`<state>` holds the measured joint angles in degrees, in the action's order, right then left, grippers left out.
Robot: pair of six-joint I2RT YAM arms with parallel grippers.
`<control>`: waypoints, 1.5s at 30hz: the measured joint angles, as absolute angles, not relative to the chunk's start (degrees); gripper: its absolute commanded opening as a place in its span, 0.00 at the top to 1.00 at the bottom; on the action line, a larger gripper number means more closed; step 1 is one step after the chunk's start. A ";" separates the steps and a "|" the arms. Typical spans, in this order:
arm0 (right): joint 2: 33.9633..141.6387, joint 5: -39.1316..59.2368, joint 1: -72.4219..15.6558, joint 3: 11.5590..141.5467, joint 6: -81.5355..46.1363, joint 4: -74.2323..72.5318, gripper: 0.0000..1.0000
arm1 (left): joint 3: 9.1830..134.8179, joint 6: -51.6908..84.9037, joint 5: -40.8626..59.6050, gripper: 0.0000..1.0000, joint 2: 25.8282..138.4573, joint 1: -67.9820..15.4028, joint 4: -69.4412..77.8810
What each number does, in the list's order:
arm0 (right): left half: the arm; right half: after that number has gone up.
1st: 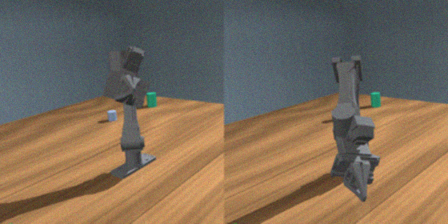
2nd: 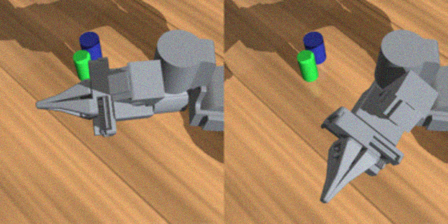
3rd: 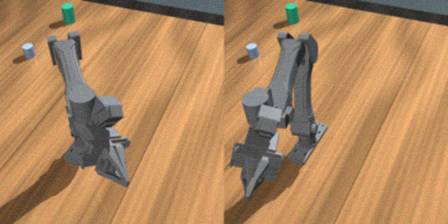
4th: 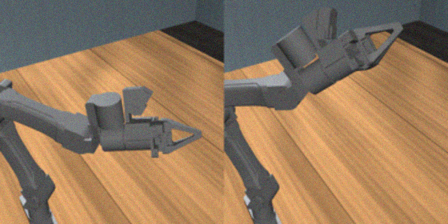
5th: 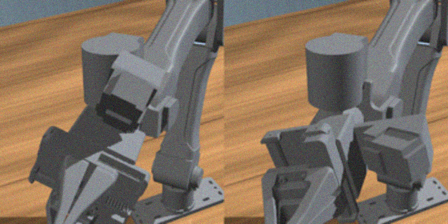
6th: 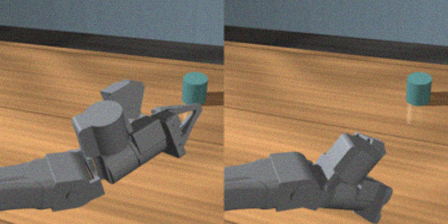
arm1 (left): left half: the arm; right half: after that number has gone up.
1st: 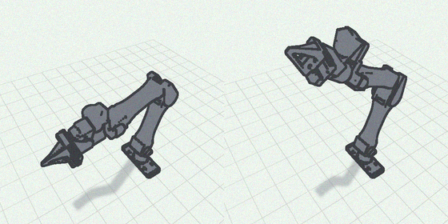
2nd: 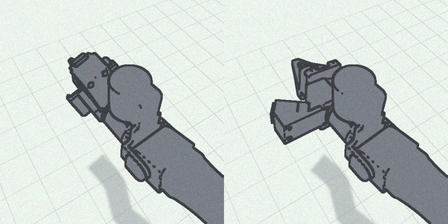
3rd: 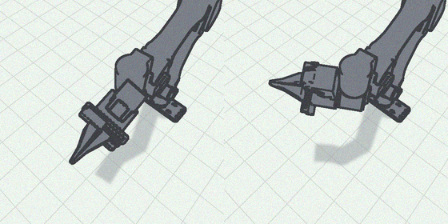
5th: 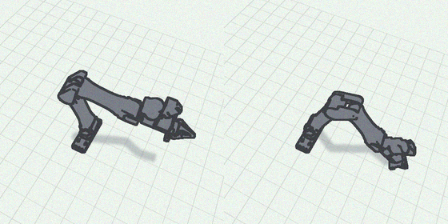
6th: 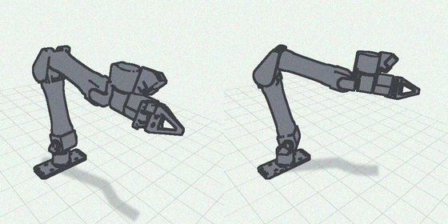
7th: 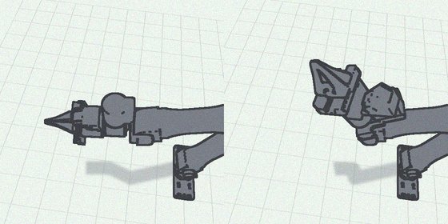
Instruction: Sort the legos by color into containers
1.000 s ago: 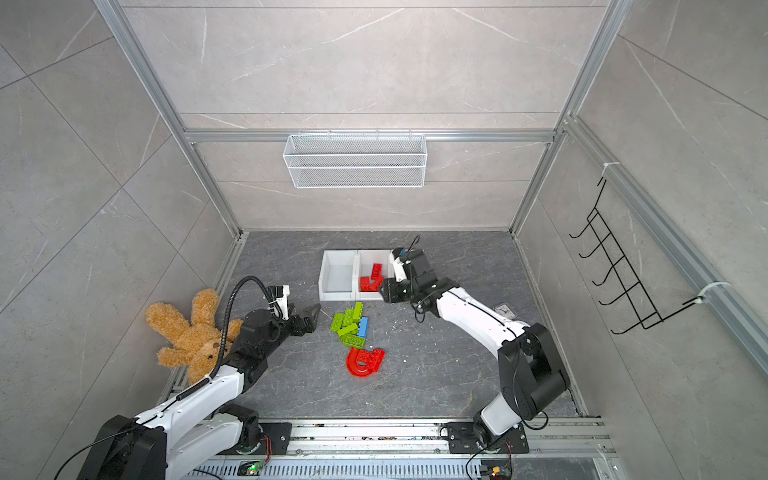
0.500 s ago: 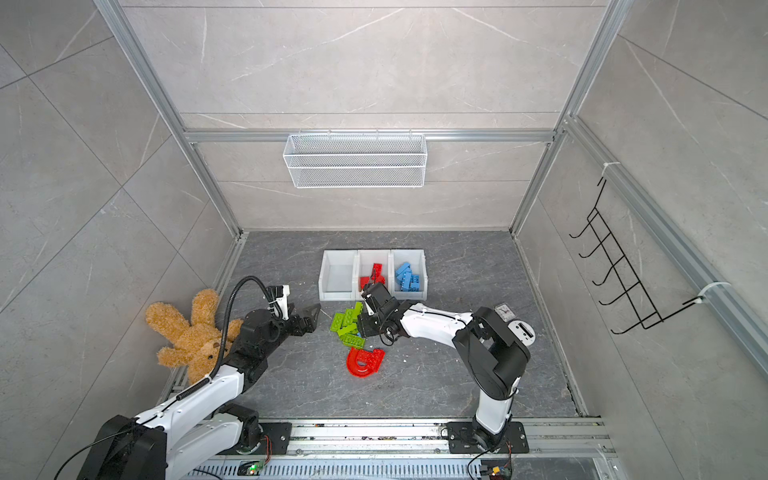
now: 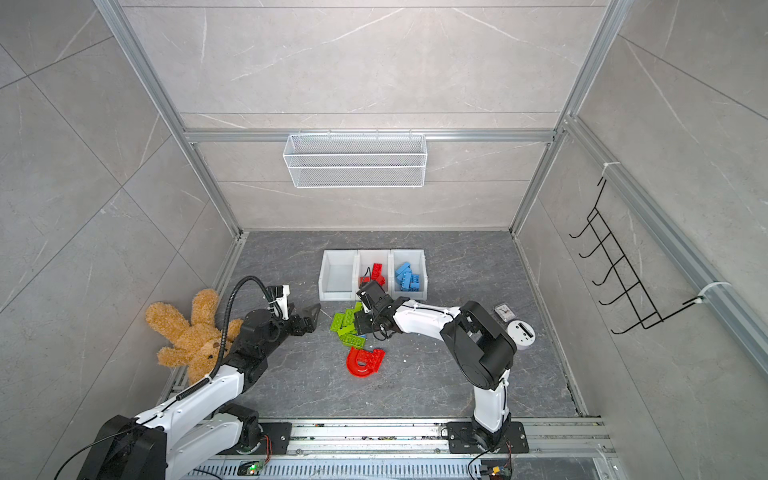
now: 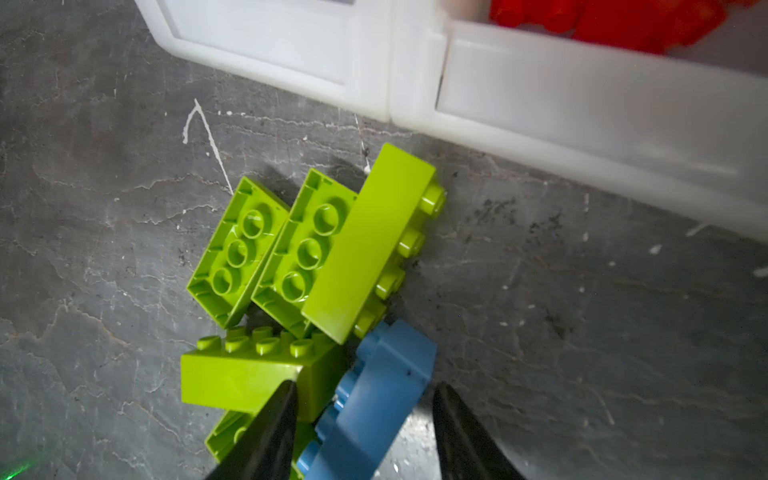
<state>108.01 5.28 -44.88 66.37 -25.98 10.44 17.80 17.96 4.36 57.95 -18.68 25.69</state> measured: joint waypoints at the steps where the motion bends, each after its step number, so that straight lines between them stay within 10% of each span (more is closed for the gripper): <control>1: 108.01 5.26 -44.91 66.37 -25.98 10.44 0.49 | 17.80 17.96 4.38 0.01 57.95 -18.68 25.69; 45: 97.91 5.74 -42.04 55.40 -28.97 5.34 0.80 | 17.80 17.96 3.11 0.01 58.11 -18.68 25.69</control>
